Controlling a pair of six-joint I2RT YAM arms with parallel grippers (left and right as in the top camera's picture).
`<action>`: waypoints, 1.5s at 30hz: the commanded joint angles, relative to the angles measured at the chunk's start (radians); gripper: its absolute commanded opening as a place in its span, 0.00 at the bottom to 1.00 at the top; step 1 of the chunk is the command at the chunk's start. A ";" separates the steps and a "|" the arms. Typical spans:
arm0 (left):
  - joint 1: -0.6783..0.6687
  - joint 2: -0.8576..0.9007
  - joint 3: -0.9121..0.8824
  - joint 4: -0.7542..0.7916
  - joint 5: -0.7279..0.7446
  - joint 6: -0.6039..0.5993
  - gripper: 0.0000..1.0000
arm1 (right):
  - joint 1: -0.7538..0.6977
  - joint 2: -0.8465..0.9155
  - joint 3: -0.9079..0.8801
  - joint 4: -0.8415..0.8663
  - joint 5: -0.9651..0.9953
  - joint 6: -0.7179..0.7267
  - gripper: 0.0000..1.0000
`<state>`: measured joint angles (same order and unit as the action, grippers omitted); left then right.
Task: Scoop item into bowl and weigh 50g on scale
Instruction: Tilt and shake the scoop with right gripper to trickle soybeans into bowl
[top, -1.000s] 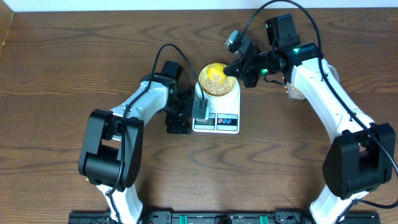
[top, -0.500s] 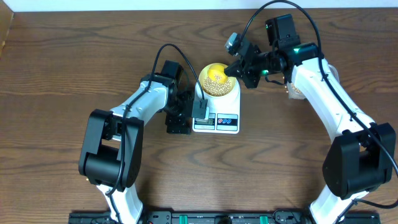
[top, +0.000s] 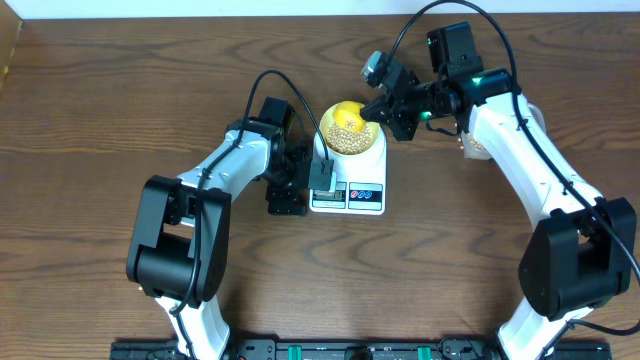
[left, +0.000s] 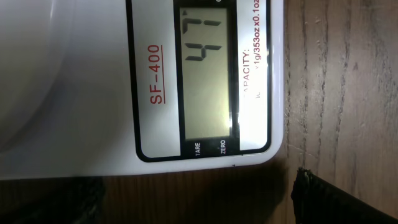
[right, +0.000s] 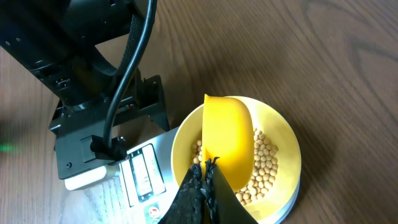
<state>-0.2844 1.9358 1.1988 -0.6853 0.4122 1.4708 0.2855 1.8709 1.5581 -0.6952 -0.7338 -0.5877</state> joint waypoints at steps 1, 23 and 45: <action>-0.009 0.011 -0.011 -0.006 0.021 0.014 0.98 | 0.007 -0.015 0.016 0.000 -0.027 0.007 0.02; -0.009 0.011 -0.011 -0.006 0.021 0.014 0.98 | 0.007 -0.015 0.016 0.004 0.058 0.034 0.02; -0.009 0.011 -0.011 -0.006 0.021 0.014 0.98 | 0.013 -0.016 0.016 -0.020 0.038 -0.044 0.01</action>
<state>-0.2844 1.9358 1.1988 -0.6853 0.4122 1.4708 0.2924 1.8709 1.5589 -0.6998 -0.6758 -0.5991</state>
